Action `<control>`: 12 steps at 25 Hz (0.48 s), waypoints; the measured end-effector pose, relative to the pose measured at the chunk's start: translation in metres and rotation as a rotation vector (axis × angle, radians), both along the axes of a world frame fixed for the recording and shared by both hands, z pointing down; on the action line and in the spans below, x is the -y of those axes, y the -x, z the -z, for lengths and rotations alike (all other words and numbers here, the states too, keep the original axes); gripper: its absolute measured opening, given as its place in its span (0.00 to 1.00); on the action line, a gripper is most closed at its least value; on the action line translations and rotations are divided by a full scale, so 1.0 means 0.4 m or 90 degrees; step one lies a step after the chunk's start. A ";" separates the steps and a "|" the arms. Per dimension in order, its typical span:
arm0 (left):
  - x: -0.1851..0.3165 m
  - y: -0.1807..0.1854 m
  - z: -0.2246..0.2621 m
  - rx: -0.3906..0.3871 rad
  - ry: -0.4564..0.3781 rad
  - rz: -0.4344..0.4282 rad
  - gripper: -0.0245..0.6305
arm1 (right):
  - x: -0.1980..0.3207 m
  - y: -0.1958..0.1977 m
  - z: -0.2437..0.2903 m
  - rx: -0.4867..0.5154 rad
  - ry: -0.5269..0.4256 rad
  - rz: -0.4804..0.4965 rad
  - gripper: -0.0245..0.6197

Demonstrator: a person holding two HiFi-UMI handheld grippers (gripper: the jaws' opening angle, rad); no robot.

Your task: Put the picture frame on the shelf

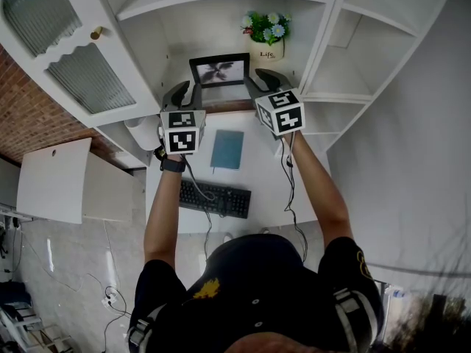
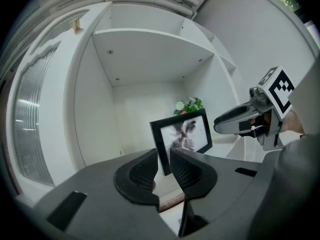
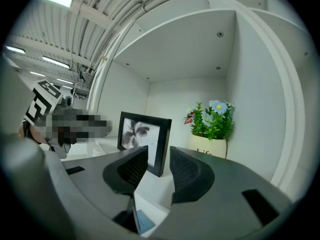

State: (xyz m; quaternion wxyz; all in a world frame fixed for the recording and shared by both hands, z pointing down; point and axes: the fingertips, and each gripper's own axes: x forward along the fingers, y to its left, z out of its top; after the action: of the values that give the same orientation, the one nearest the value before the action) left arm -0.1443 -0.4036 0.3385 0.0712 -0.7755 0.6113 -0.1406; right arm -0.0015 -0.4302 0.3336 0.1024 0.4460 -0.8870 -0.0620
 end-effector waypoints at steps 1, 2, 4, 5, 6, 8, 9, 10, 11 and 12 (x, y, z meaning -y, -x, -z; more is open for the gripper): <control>-0.007 -0.001 0.002 -0.005 -0.004 0.000 0.17 | -0.008 -0.001 0.002 0.003 -0.002 0.000 0.23; -0.014 -0.002 0.004 -0.011 -0.007 -0.001 0.17 | -0.015 -0.003 0.005 0.007 -0.005 0.000 0.23; -0.027 -0.003 0.005 -0.019 -0.010 -0.005 0.17 | -0.030 -0.005 0.009 0.014 -0.009 0.000 0.23; -0.035 -0.004 0.004 -0.024 -0.010 -0.007 0.17 | -0.037 -0.006 0.009 0.017 -0.010 0.001 0.23; -0.042 -0.004 0.003 -0.027 -0.010 -0.009 0.17 | -0.044 -0.007 0.009 0.020 -0.010 0.002 0.23; -0.057 -0.001 0.001 -0.031 -0.012 -0.009 0.16 | -0.059 -0.009 0.007 0.027 -0.010 0.003 0.23; -0.063 0.001 0.000 -0.033 -0.013 -0.008 0.16 | -0.066 -0.011 0.006 0.030 -0.010 0.004 0.22; -0.070 0.002 -0.001 -0.036 -0.013 -0.008 0.16 | -0.073 -0.012 0.005 0.034 -0.010 0.004 0.22; -0.076 0.003 -0.003 -0.039 -0.013 -0.009 0.16 | -0.079 -0.015 0.003 0.038 -0.010 0.004 0.21; -0.083 0.002 -0.006 -0.041 -0.012 -0.012 0.16 | -0.086 -0.018 0.002 0.041 -0.010 0.003 0.21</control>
State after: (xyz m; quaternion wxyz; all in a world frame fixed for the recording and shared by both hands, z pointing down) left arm -0.1452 -0.3704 0.3407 0.0598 -0.7847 0.6073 -0.1090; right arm 0.0056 -0.3959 0.3330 0.0699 0.4465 -0.8904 -0.0546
